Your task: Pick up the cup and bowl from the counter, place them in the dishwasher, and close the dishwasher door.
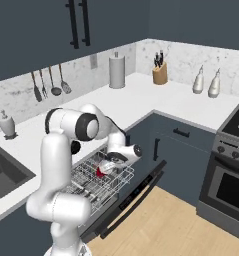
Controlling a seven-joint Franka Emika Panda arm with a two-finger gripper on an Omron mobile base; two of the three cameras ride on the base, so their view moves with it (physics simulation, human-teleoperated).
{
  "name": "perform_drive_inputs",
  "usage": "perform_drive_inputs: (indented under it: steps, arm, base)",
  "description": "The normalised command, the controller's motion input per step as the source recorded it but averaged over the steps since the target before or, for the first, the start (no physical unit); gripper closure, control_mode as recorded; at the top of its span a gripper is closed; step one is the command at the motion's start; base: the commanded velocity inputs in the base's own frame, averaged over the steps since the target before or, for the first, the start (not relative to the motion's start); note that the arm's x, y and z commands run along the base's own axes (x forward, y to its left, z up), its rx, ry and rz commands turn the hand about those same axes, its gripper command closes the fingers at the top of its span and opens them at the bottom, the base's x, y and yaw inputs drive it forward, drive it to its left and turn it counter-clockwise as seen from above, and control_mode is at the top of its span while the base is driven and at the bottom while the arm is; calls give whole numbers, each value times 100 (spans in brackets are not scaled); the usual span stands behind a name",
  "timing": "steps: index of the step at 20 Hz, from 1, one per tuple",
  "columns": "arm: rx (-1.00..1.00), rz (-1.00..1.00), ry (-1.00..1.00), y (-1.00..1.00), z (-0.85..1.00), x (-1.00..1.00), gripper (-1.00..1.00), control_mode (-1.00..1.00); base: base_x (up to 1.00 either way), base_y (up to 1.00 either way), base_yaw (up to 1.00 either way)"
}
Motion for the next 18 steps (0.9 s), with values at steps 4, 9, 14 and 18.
perform_drive_inputs:
  steps: [4, 9, 14, 18]
  arm:
    - [-1, 5, -6, 0, -46, 47, 100, -100]
    - [-5, 1, -1, 13, -50, 44, 100, -100]
    - [-7, 0, 0, 19, -29, 13, 100, -100]
    - [-7, 0, 0, 28, -2, 0, 100, -100]
  base:
    - [0, 0, 0]
    - [0, 0, 0]
    - [0, 0, 0]
    - [0, 0, 0]
